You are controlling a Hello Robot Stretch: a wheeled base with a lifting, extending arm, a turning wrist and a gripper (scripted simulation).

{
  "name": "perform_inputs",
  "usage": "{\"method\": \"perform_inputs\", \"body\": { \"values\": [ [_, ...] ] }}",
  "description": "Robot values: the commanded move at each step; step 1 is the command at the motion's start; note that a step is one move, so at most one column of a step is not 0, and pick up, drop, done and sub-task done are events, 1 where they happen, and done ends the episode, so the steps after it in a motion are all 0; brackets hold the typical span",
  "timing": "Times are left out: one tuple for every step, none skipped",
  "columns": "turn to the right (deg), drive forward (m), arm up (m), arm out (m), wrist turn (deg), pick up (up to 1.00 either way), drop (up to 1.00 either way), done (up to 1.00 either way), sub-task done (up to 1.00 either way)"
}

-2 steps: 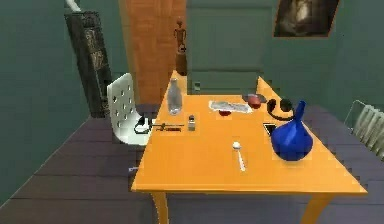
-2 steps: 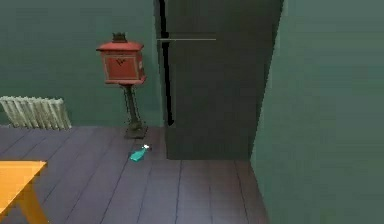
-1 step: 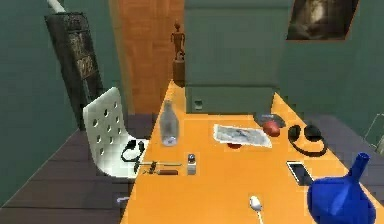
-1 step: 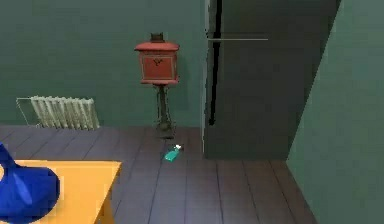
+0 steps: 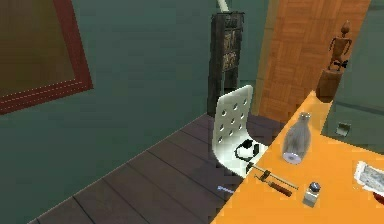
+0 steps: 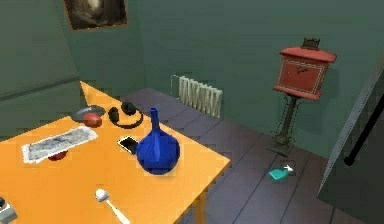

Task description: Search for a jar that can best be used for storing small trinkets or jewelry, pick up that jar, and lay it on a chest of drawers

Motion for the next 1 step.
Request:
{"method": "perform_inputs", "body": {
  "values": [
    [0.0,0.0,0.5,0.0,0.0,0.0,0.0,0.0,0.0]
  ]
}}
